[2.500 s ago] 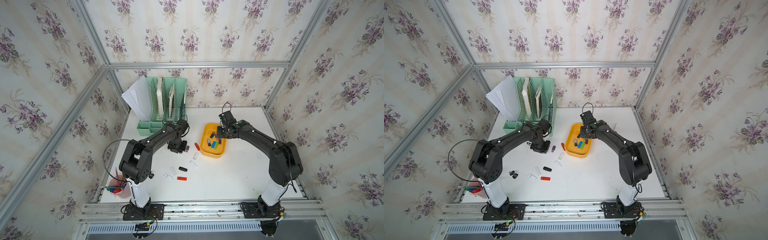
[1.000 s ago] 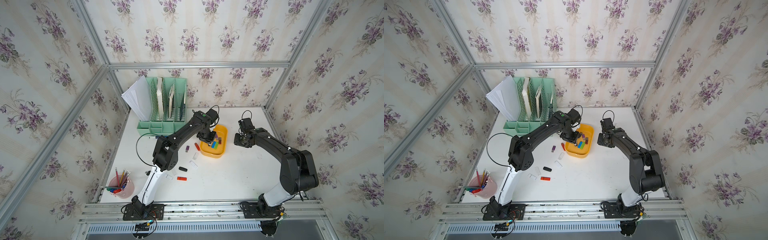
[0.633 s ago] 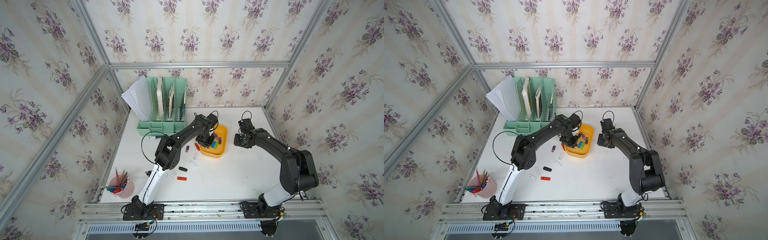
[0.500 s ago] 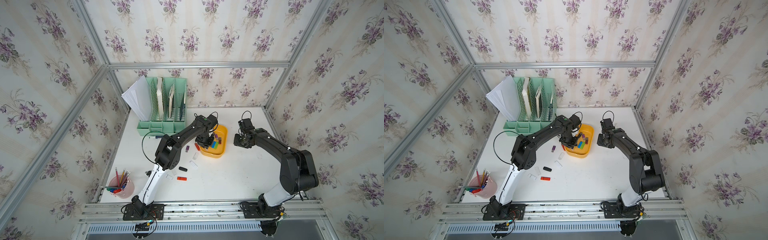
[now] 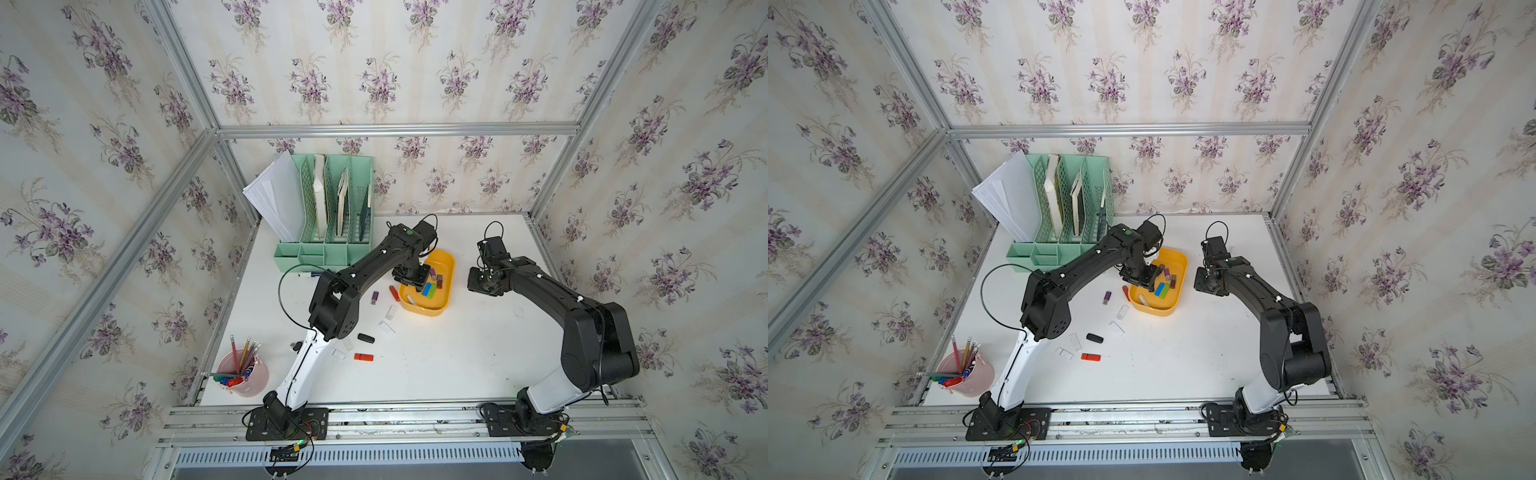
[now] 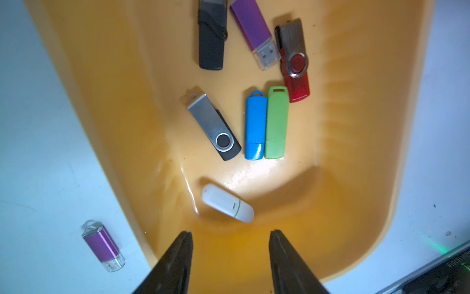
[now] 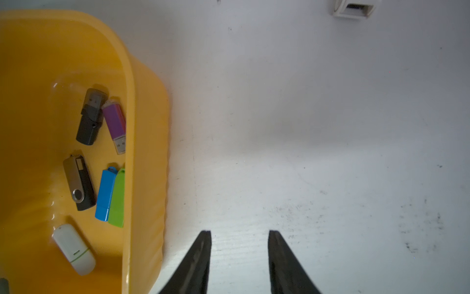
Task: Put the usb flash drive into the storage box
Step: Pick up the USB flash from the center of the board.
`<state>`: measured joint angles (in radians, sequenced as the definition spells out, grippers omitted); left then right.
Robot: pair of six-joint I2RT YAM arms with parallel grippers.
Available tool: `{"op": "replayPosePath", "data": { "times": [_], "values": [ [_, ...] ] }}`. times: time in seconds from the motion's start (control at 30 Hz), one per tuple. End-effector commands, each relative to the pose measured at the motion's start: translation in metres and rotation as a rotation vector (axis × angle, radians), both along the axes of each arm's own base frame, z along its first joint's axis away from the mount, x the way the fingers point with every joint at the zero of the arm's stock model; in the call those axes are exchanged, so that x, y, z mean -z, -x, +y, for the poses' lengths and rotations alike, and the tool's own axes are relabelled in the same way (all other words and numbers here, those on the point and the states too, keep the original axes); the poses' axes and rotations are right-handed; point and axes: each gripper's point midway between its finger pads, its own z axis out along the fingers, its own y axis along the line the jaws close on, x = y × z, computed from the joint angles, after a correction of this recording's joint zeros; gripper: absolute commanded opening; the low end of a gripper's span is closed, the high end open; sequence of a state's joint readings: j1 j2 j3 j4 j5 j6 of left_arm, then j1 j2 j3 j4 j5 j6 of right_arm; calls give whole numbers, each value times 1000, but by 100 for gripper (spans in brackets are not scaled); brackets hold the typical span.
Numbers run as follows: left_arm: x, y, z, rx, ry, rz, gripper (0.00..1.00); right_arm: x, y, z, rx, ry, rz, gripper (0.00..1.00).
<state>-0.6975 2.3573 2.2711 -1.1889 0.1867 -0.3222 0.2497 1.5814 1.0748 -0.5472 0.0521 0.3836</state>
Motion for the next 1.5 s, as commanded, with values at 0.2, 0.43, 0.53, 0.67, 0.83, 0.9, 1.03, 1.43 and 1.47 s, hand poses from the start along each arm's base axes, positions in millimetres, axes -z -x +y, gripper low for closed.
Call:
{"op": "replayPosePath", "data": {
  "times": [0.2, 0.43, 0.53, 0.67, 0.83, 0.9, 1.03, 1.43, 1.47],
  "values": [
    [-25, 22, 82, -120, -57, -10, 74, -44, 23, 50, -141, -22, -71, 45],
    [9, 77, 156, -229, -148, 65, 77, -54, 67, 118, -302, -71, -66, 49],
    [27, 101, 180, -279, -204, 99, 80, -47, 77, 132, -330, -71, -45, 50],
    [47, 123, 201, -364, -204, 140, 80, -43, 86, 145, -355, -78, -34, 51],
    [62, 137, 210, -443, -166, 175, 77, -43, 93, 153, -377, -70, -29, 51],
    [65, 139, 212, -463, -154, 175, 75, -42, 94, 154, -377, -67, -26, 51],
    [70, 142, 216, -483, -158, 177, 70, -43, 95, 155, -379, -69, -28, 50],
    [84, 143, 217, -499, -163, 182, 64, -38, 112, 201, -567, -123, -37, 53],
    [86, 143, 216, -498, -161, 185, 63, -36, 115, 206, -595, -132, -38, 54]
  ]
}}
